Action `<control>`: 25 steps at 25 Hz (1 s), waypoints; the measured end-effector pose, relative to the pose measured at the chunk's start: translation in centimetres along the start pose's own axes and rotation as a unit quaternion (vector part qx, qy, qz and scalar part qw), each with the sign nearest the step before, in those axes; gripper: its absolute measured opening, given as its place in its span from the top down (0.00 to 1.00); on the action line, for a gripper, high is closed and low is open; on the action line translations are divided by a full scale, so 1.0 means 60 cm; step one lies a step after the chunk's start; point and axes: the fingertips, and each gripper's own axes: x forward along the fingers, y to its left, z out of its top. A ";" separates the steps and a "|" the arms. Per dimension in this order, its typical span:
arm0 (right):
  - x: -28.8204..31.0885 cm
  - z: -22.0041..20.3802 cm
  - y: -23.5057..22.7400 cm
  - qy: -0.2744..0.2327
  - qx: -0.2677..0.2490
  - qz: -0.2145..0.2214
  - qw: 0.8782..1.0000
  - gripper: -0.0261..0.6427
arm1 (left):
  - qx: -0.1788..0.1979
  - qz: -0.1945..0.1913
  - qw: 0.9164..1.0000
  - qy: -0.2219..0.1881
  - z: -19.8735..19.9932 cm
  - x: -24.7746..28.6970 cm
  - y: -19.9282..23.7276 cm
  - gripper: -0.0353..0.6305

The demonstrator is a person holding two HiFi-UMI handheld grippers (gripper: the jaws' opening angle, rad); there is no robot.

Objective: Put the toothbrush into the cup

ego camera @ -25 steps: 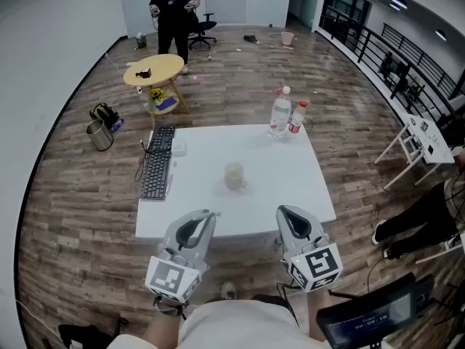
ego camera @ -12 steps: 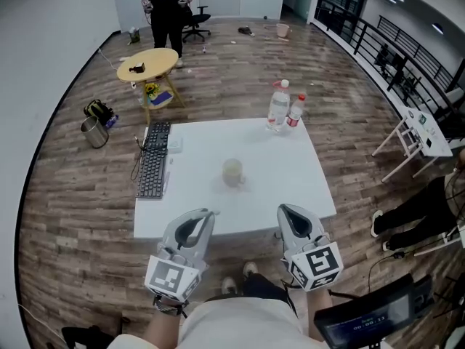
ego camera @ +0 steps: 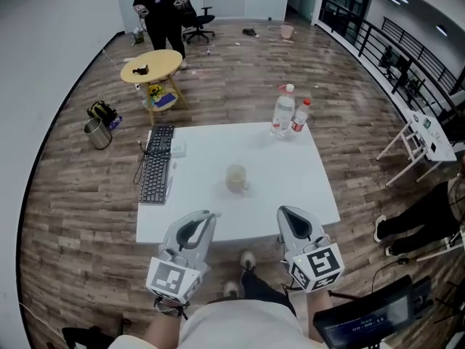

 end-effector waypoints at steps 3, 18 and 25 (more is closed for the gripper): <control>0.011 0.005 -0.002 -0.003 -0.002 0.005 1.000 0.96 | 0.001 0.001 1.000 0.000 -0.001 0.009 0.006 0.87; 0.061 -0.004 -0.055 0.004 0.013 0.011 1.000 0.96 | 0.008 0.001 1.000 0.016 -0.006 0.074 0.028 0.87; 0.084 -0.006 -0.082 0.004 0.013 0.012 1.000 0.96 | 0.014 -0.004 1.000 0.020 -0.005 0.112 0.034 0.87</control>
